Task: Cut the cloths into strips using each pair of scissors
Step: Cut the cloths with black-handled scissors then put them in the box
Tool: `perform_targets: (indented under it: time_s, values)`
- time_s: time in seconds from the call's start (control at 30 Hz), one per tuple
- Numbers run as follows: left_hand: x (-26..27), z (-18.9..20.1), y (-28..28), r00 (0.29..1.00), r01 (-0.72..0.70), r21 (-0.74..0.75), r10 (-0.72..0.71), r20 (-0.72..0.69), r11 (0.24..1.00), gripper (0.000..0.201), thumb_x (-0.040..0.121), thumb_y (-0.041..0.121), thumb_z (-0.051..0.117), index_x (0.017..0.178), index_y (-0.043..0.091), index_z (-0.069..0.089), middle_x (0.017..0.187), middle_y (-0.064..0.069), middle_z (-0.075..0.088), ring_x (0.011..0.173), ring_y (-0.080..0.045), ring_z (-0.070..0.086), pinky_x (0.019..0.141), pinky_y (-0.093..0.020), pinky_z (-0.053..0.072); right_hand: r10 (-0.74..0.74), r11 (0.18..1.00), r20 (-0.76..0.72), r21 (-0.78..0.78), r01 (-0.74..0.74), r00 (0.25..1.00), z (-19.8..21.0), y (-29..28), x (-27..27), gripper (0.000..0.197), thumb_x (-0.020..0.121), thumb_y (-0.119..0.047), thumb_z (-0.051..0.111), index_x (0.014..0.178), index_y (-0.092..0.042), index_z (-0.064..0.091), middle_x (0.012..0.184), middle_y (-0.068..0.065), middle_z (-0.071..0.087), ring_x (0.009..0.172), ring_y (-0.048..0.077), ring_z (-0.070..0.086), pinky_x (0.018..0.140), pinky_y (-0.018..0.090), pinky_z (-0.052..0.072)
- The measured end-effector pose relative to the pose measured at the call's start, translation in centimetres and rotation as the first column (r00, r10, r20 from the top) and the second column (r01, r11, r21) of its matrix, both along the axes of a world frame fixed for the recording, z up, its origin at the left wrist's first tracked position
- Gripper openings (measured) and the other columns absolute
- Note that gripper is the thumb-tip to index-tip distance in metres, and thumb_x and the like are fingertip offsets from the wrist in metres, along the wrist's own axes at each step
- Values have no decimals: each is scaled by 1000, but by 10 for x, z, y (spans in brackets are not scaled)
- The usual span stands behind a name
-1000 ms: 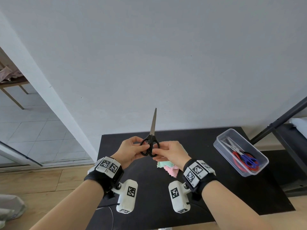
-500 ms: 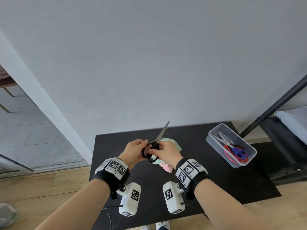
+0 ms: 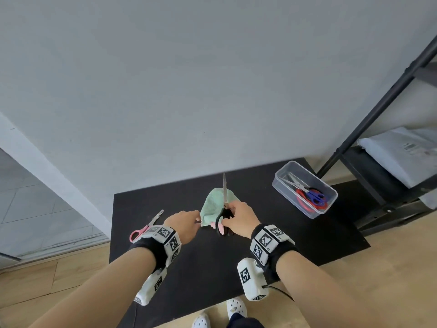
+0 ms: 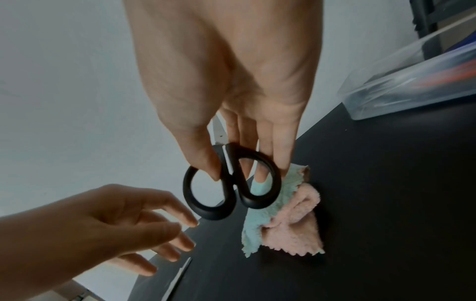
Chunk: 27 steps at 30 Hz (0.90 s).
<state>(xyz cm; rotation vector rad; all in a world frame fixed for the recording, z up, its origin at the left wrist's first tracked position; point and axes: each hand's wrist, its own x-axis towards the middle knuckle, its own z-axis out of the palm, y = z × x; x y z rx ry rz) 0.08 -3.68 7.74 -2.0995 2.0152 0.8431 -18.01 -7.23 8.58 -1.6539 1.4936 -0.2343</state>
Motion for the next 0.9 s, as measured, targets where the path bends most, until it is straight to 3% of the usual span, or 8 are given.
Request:
perform_targets:
  time_s: [0.3,0.4,0.53,0.63,0.7,0.8,0.9]
  values:
    - [-40,-10,-40,990,121,90,-127,65,989,30,94,22,40,117,21,59,120,-2,61,107,-23,60,85,-30,46,-72,997,-115,-36,68,991,1,-21,-60,29,80,-18,63,109,-13,65,101,6,71,99,24,65,90,36,51]
    - [-65,-9,-54,987,144,90,-149,57,985,32,96,21,40,119,15,61,121,-5,62,110,-23,59,85,-27,44,-103,994,-128,-34,99,986,-4,-34,-89,31,80,-17,64,111,-12,64,103,6,70,99,24,64,90,35,51]
    - [-98,-15,-76,983,174,101,-179,42,979,26,94,19,44,106,19,66,114,-4,66,104,-19,59,68,-17,39,-105,994,-130,-24,103,986,-6,-51,-130,29,80,-17,65,109,-12,64,103,6,70,97,24,65,90,38,52]
    - [-124,-20,-93,982,171,75,-176,74,982,28,90,24,44,104,20,68,112,3,67,109,-17,58,89,-25,43,-66,998,-156,-8,65,986,-6,-68,-165,10,81,-16,62,90,-13,63,88,6,70,83,25,67,74,33,55]
    - [-146,-19,-102,985,161,92,-166,46,983,25,92,23,45,104,19,66,112,1,66,107,-20,60,92,-29,45,-52,998,-184,-25,49,981,-7,-80,-189,4,79,-17,61,81,-14,60,80,6,66,78,26,64,66,30,49]
    - [-181,-22,-118,988,153,110,-155,13,982,24,91,21,45,103,19,65,113,0,66,104,-21,61,89,-31,49,-38,999,-229,-20,34,973,-12,-98,-223,11,80,-21,60,81,-10,60,79,6,65,74,24,62,65,28,49]
    - [-211,-27,-129,991,136,126,-137,-2,983,24,90,21,45,104,19,65,113,0,65,103,-20,62,89,-32,50,-18,999,-275,-32,9,961,-16,-116,-251,18,81,-25,61,91,-11,66,88,6,70,84,25,66,78,33,55]
